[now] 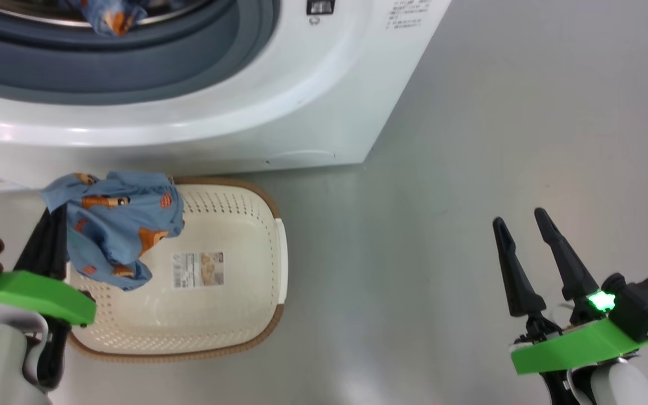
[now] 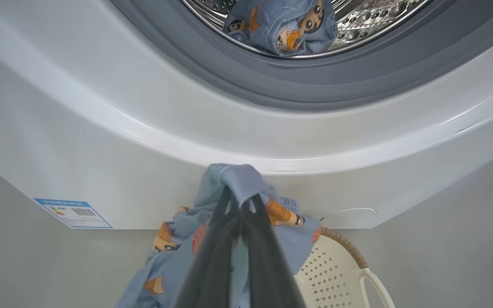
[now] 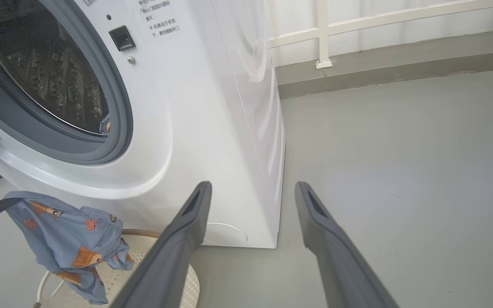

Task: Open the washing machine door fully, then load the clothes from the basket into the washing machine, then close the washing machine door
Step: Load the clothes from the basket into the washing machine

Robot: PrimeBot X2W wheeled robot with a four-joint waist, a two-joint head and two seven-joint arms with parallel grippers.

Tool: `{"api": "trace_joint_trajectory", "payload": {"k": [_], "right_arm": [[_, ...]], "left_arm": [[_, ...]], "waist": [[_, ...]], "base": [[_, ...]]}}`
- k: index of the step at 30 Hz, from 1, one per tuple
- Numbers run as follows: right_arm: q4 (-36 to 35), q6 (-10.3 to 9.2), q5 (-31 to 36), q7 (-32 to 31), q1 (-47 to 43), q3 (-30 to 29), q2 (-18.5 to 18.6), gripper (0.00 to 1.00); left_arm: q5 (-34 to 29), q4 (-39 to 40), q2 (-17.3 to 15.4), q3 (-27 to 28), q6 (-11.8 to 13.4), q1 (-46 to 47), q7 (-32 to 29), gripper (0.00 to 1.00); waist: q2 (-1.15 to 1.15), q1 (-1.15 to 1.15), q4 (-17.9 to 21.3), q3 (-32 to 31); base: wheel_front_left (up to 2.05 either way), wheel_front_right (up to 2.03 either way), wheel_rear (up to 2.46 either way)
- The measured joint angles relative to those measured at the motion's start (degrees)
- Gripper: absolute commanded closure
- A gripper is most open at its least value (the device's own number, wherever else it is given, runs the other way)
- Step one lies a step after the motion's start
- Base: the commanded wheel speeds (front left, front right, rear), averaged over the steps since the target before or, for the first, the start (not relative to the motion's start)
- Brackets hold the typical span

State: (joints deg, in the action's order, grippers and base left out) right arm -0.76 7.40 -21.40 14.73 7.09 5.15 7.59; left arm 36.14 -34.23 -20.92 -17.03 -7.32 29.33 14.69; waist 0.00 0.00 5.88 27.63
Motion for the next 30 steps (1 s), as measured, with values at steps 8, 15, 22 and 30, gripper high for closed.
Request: {"api": "trace_joint_trajectory", "payload": {"k": [8, 15, 22, 30], "right_arm": [[0.3, 0.0, -0.7, 0.0, -3.8, -0.9, 1.4, 0.0], [0.6, 0.0, -2.2, 0.0, -7.3, -2.1, 2.4, 0.0], [0.6, 0.0, -3.2, 0.0, -10.7, -2.6, 3.2, 0.0], [0.5, 0.0, -4.0, 0.0, -12.7, -3.7, 3.7, 0.0]], "left_arm": [[-5.2, 7.3, 1.8, 5.7, 0.0, -7.2, 0.0, 1.0], [-9.1, 13.6, 3.1, 9.5, 0.0, -14.5, 0.0, 1.0], [-12.0, 20.1, 3.6, 13.5, 0.0, -22.3, 0.0, 1.0], [-13.3, 27.1, 5.6, 19.3, 0.0, -30.9, 0.0, 1.0]], "waist": [[0.0, 0.0, -0.8, -5.3], [0.0, 0.0, -1.4, -9.8], [0.0, 0.0, -1.6, -14.0], [0.0, 0.0, -1.5, -17.1]], "base": [[0.0, 0.0, 0.0], [0.0, 0.0, 0.0], [0.0, 0.0, 0.0], [0.0, 0.0, 0.0]]}}
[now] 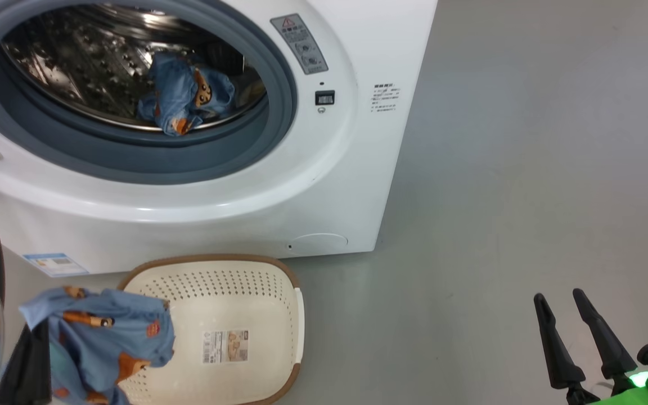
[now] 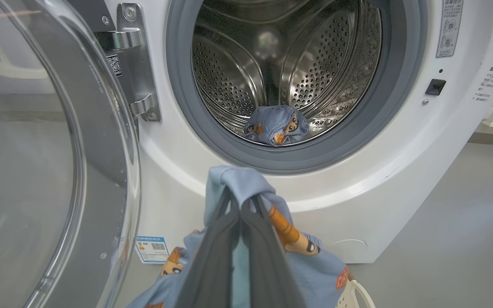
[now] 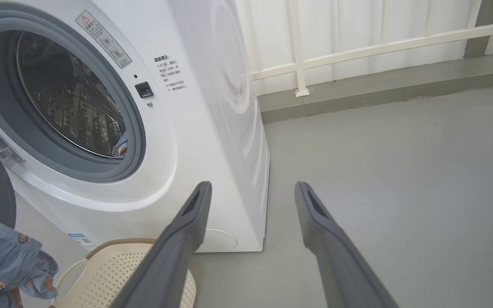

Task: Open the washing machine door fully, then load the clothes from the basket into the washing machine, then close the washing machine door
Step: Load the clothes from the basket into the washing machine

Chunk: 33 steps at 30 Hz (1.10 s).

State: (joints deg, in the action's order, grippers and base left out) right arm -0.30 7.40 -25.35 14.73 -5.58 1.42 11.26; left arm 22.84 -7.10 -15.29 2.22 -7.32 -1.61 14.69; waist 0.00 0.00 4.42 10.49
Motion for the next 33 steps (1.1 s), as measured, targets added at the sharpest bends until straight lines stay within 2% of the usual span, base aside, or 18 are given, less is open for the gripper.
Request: {"api": "trace_joint_trajectory", "payload": {"k": [9, 18, 25, 33], "right_arm": [[-0.1, 0.0, -0.1, 0.0, -1.6, -0.4, 0.8, 0.0], [-0.6, 0.0, -0.1, 0.0, -1.5, -0.2, 1.0, 0.0], [-0.6, 0.0, 0.0, 0.0, 0.1, 1.5, -0.7, 0.0], [-0.9, 0.0, 0.7, 0.0, 3.9, 1.8, -2.5, 0.0]], "left_arm": [[-1.0, 3.6, 2.5, 1.4, 0.0, -4.1, 0.0, 1.0], [-1.0, 4.0, 2.7, 0.9, 0.0, -3.3, 0.0, 1.0], [1.4, 3.1, 2.1, -1.0, 0.0, 5.0, 0.0, 1.0], [2.5, 1.0, -1.0, -2.5, 0.0, 20.3, 0.0, 1.0]], "waist": [[0.0, 0.0, 0.1, -1.8], [0.0, 0.0, 0.1, -0.8], [0.0, 0.0, 0.3, 2.0], [0.0, 0.0, 0.6, 6.4]], "base": [[0.0, 0.0, 0.0], [0.0, 0.0, 0.0], [0.0, 0.0, 0.0], [0.0, 0.0, 0.0]]}}
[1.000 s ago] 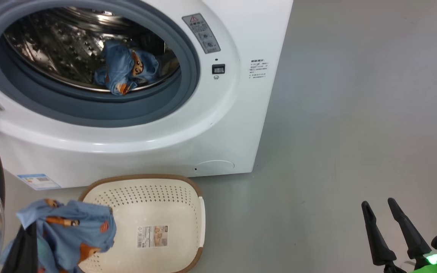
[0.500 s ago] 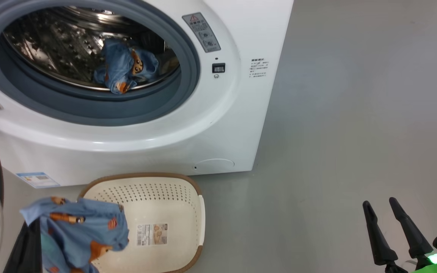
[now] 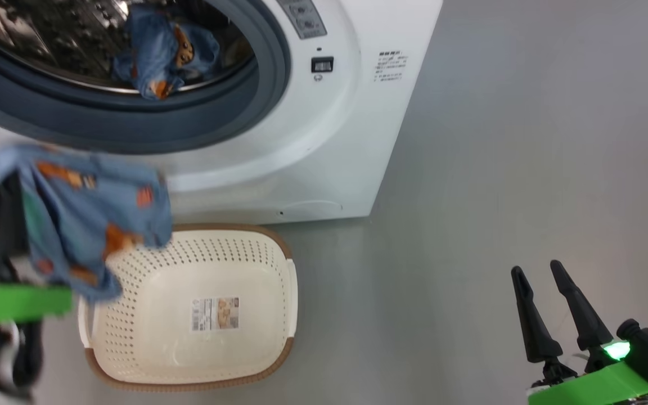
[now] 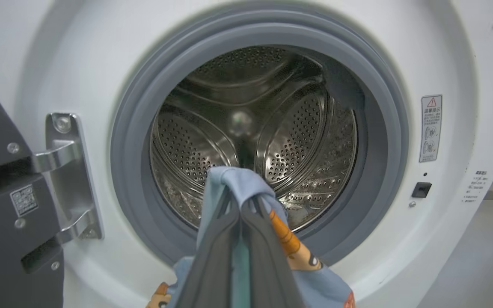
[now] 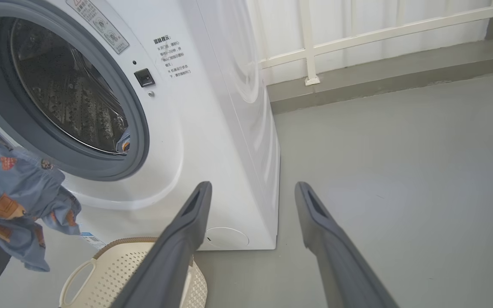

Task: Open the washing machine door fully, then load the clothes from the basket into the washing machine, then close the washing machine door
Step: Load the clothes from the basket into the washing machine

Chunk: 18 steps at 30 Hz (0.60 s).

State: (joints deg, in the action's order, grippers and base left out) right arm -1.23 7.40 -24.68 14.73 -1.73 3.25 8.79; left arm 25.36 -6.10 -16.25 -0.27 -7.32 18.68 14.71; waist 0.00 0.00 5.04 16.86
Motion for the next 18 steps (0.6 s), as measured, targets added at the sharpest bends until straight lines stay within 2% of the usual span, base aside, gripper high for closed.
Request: {"api": "trace_joint_trajectory", "payload": {"k": [7, 9, 18], "right_arm": [[0.0, 0.0, 1.0, 0.0, 3.2, 1.6, -1.6, 0.0], [-0.1, 0.0, 1.0, 0.0, 3.2, 1.6, -1.7, 0.0], [-0.2, 0.0, 1.0, 0.0, 5.3, 2.2, -3.4, 0.0]], "left_arm": [[0.7, -4.8, -1.6, -2.3, 0.0, 14.7, 0.0, 1.0], [0.7, -5.8, -1.8, -2.6, 0.0, 16.5, 0.0, 1.0], [0.9, -20.0, -3.9, -7.8, 0.0, 28.8, 0.0, 1.0]], "waist": [[0.0, 0.0, 1.3, 3.6], [0.0, 0.0, 1.6, 4.0], [0.0, 0.0, 5.0, 7.6]], "base": [[0.0, 0.0, 0.0], [0.0, 0.0, 0.0], [0.0, 0.0, 0.0]]}}
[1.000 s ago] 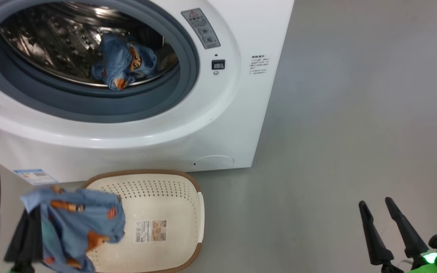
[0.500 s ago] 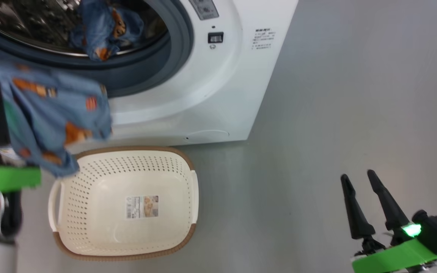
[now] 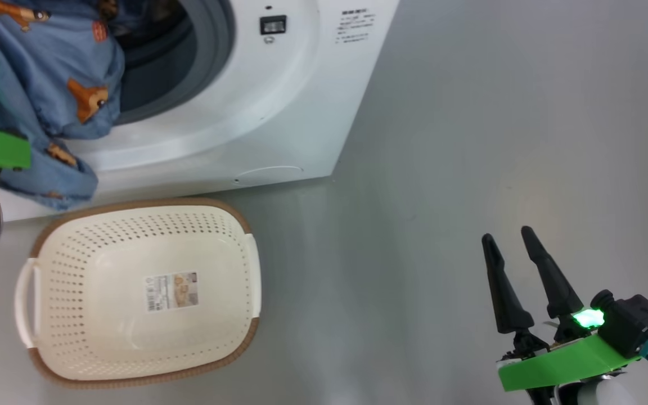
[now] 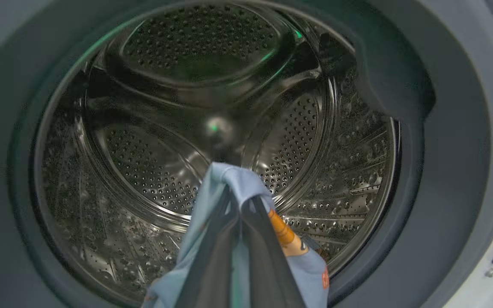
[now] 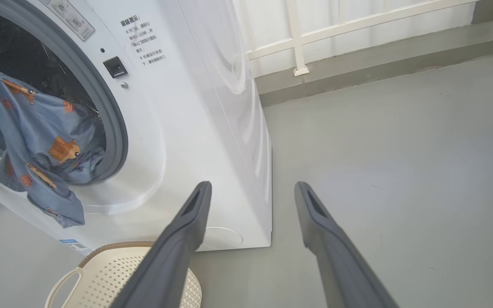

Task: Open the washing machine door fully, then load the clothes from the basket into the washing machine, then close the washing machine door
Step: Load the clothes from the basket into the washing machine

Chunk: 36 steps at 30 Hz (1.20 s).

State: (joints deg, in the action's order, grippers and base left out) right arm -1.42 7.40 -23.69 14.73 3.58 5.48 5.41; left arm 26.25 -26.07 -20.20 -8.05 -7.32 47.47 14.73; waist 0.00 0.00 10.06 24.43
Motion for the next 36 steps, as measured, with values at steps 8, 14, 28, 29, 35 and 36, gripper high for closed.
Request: {"api": "trace_joint_trajectory", "payload": {"k": [8, 14, 28, 29, 35, 36], "right_arm": [[-0.1, 0.0, 0.4, 0.0, 1.6, 1.9, -0.9, 0.0], [-0.1, 0.0, 0.4, 0.0, 2.4, 3.1, -1.6, 0.0], [-0.6, 0.0, 0.6, 0.0, 4.9, 5.3, -2.2, 0.0], [-0.7, 0.0, 0.6, 0.0, 5.0, 5.4, -2.3, 0.0], [-1.0, 0.0, 0.6, 0.0, 5.0, 5.6, -2.4, 0.0], [-1.1, 0.0, 0.8, 0.0, 5.0, 5.7, -2.5, 0.0]], "left_arm": [[2.1, -14.6, -1.5, -4.7, 0.0, 8.0, 0.0, 1.0], [3.5, -22.5, -2.0, -9.3, 0.0, 12.7, 0.0, 1.0], [0.5, -25.7, -5.1, -8.5, 0.0, 22.9, 0.0, 1.0], [0.1, -25.1, -5.2, -7.7, 0.0, 23.0, 0.0, 1.0], [-3.7, -16.2, -5.0, -0.4, 0.0, 23.7, 0.0, 1.0], [-4.2, -14.5, -4.8, 1.2, 0.1, 23.7, 0.0, 1.0]], "waist": [[0.0, 0.0, 3.1, 3.0], [0.0, 0.0, 5.0, 5.0], [0.0, 0.0, 8.2, 9.5], [0.0, 0.0, 8.4, 9.8], [0.0, 0.0, 9.3, 11.4], [0.0, 0.0, 9.4, 11.7]], "base": [[0.0, 0.0, 0.0], [0.0, 0.0, 0.0], [0.0, 0.0, 0.0], [0.0, 0.0, 0.0], [0.0, 0.0, 0.0], [0.0, 0.0, 0.0]]}}
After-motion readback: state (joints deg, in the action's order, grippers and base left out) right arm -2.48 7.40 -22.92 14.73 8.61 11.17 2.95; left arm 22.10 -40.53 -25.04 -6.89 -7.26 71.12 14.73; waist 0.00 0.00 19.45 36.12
